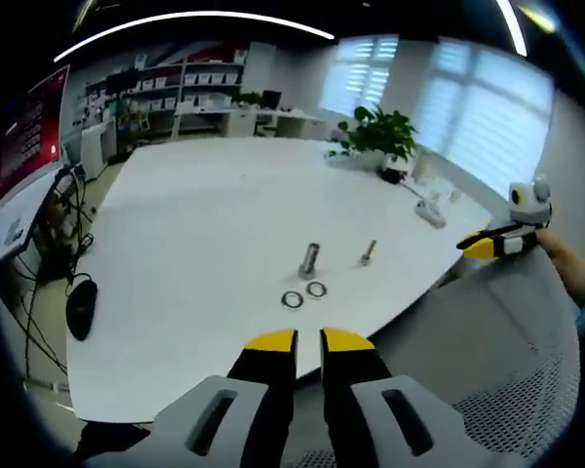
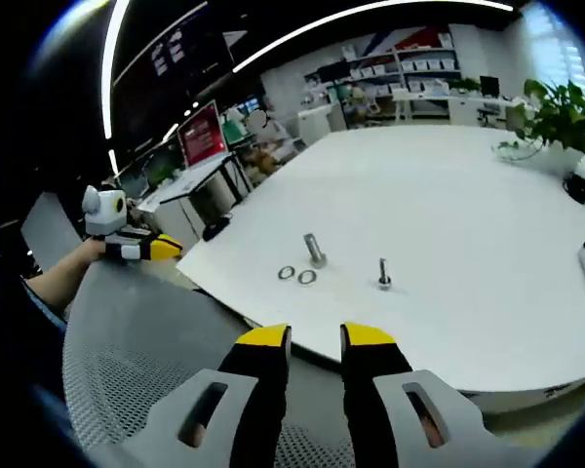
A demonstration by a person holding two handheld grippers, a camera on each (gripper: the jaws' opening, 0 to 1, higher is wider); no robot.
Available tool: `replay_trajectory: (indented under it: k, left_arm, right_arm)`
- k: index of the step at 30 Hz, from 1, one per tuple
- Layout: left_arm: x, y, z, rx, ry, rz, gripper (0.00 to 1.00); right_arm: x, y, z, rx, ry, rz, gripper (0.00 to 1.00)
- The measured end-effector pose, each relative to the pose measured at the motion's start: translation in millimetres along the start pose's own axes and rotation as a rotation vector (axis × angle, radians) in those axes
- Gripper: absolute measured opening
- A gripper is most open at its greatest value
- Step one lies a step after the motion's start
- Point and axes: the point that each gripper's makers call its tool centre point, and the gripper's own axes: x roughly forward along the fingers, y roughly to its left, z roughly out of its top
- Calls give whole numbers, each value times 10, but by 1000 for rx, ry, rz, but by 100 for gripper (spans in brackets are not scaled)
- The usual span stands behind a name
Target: Place the washer onto the threaded stud by aligning its center hole with the stud, sliding it down to the base, and recovering from edge contact or off-axis alignment until the washer reaches the visible bottom stop.
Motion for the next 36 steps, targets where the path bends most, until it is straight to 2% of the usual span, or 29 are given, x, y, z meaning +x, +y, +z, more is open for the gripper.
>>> replay_trajectory:
  k: [4, 6, 11, 13, 16, 20, 24, 27, 32, 35, 36]
  left_arm:
    - [17, -68, 15, 31, -3, -34, 12]
    - [20, -72, 11, 20, -1, -39, 12]
    - [33, -77, 15, 6, 2, -47, 12]
    - [31, -41, 30, 0, -7, -25, 12]
    - [43, 36, -7, -47, 15, 8, 12]
    - [40, 44, -4, -38, 15, 16, 12]
    - [32, 33, 18, -32, 3, 24, 12]
    - [43, 45, -6, -39, 18, 23, 12]
    - [64, 10, -75, -25, 62, 10, 15]
    - [104, -113, -153, 52, 137, -72, 22]
    - [116, -111, -161, 75, 153, -77, 23]
  right_arm:
    - [-17, -21, 8, 44, -17, -29, 22]
    - [-19, -19, -4, 51, -10, -34, 22]
    - [18, 29, -75, 32, 57, -9, 22]
    - [19, 28, -72, 30, 58, -3, 22]
    - [21, 31, -95, 22, 76, 7, 22]
    - [27, 22, -88, 12, 74, 34, 22]
    - [9, 30, -34, 14, 33, 53, 22]
    - [17, 36, -4, 11, 15, 54, 22]
    - [31, 41, -20, 2, 28, 66, 22]
    - [38, 31, -17, 1, 26, 67, 22]
    - [36, 25, -13, 3, 22, 67, 22]
